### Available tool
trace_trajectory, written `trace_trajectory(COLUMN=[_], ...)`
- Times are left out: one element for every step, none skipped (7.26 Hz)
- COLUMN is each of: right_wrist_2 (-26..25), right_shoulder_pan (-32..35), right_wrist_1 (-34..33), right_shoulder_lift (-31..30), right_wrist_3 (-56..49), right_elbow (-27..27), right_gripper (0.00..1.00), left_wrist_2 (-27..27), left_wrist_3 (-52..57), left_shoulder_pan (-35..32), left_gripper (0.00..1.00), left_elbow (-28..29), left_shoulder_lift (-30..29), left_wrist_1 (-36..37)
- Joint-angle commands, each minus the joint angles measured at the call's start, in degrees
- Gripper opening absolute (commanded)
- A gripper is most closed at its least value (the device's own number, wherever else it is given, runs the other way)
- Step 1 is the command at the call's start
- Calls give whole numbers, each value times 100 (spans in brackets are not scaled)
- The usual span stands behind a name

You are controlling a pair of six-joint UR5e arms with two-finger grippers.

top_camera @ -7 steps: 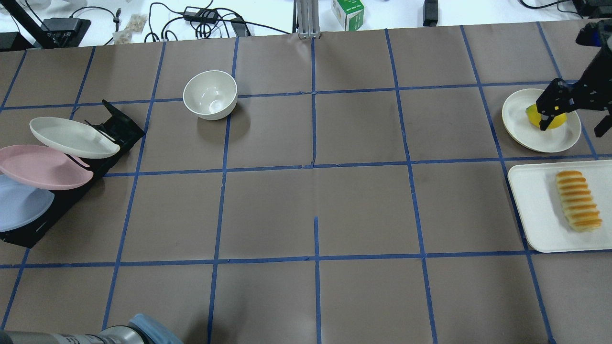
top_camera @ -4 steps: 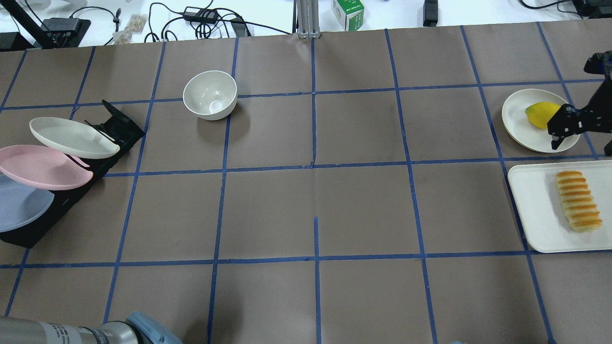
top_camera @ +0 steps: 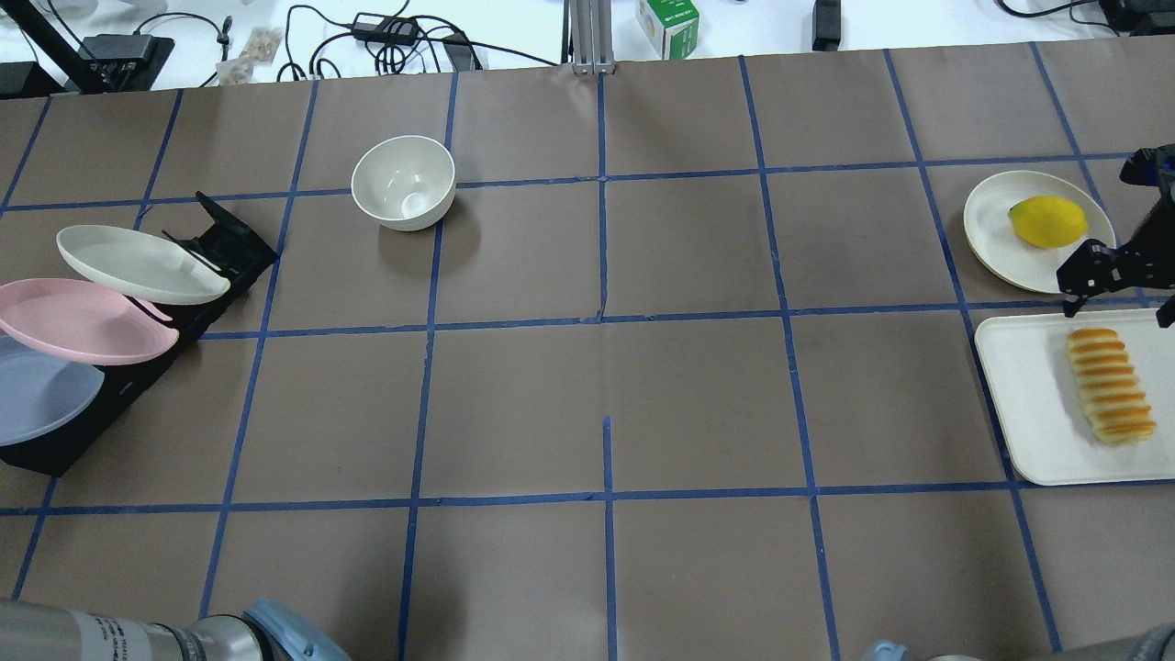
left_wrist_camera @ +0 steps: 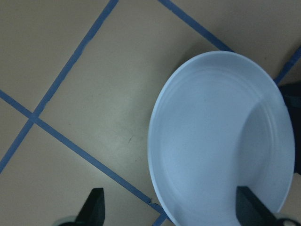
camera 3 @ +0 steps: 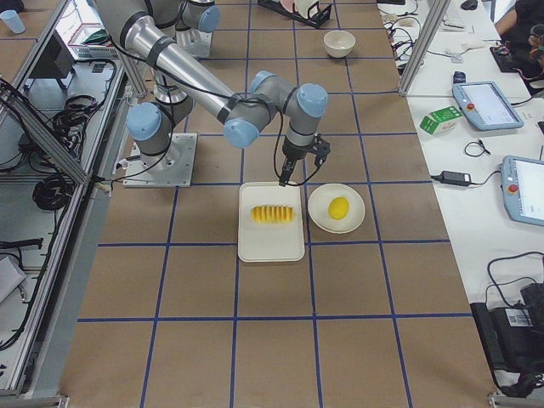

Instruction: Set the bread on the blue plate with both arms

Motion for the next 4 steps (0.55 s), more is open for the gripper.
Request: trace_trajectory(right_wrist_2=[19, 20, 20, 11], right_shoulder_pan=[-390, -400, -409, -409], right_wrist_1=[-83, -161, -362, -582], right_shoulder_lift=[260, 314, 349, 401], right_wrist_3=[-658, -661, -679, -827], right_elbow=[45, 132, 255, 343], right_gripper=[100, 100, 100, 100], left_wrist_2=[44, 27, 27, 27], left_wrist_3=[-1, -36, -45, -36], left_shoulder_pan=[-2, -2, -11, -20], left_gripper=[88, 82, 79, 47], left_elbow=[10, 1, 1, 1], left_shoulder_lift=[-211, -264, -308, -326], left_wrist_1=[98, 195, 222, 231])
